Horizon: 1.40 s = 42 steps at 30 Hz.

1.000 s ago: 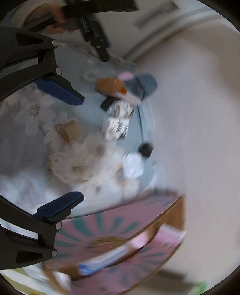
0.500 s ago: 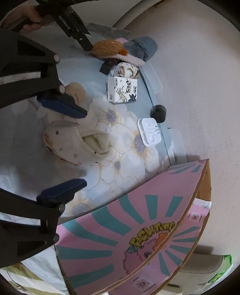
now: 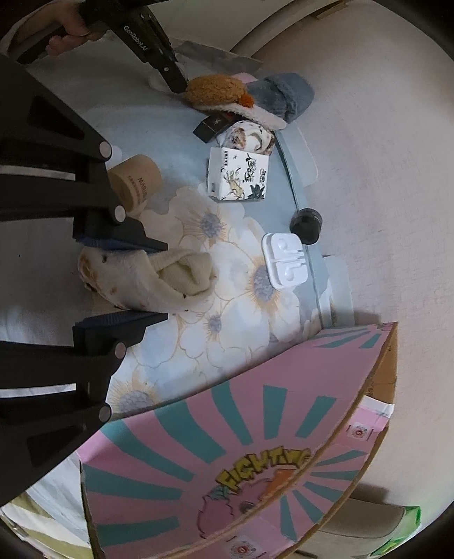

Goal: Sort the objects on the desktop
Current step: 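Carry tape roll and rolled cloth with both grippers into the cardboard box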

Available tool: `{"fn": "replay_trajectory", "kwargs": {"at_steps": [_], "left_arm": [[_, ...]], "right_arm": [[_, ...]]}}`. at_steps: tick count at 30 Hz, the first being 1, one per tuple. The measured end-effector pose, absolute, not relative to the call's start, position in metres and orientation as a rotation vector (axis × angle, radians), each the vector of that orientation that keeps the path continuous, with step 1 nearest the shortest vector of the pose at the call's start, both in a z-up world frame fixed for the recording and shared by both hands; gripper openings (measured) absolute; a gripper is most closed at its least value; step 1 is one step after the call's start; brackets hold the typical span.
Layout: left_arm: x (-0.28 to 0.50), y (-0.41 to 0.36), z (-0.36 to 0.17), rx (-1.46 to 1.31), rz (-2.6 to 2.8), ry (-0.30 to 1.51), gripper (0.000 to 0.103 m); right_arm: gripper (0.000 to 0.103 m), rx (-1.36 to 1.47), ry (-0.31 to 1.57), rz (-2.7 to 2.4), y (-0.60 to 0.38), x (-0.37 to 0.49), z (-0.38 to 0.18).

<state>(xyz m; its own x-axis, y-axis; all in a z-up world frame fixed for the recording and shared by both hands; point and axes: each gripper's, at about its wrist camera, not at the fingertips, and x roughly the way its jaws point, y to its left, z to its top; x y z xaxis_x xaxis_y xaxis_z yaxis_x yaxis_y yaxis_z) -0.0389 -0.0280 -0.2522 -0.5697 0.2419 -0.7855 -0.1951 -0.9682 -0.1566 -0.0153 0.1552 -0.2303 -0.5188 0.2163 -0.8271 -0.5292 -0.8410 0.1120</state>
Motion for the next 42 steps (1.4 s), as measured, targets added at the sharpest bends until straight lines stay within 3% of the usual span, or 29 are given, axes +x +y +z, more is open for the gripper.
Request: {"fn": "replay_trajectory", "kwargs": {"at_steps": [16, 27, 42], "left_arm": [[-0.023, -0.033, -0.21, -1.377, 2.575, -0.151, 0.009], [-0.022, -0.031, -0.141, -1.217, 2.633, -0.2, 0.009], [-0.056, 0.004, -0.074, -1.101, 2.588, -0.133, 0.009]], "right_arm": [[0.028, -1.24, 0.485, 2.447, 0.161, -0.012, -0.182], [0.028, -1.144, 0.409, 2.57, 0.162, -0.015, -0.134], [0.028, -1.098, 0.402, 2.631, 0.191, -0.01, -0.091]]}}
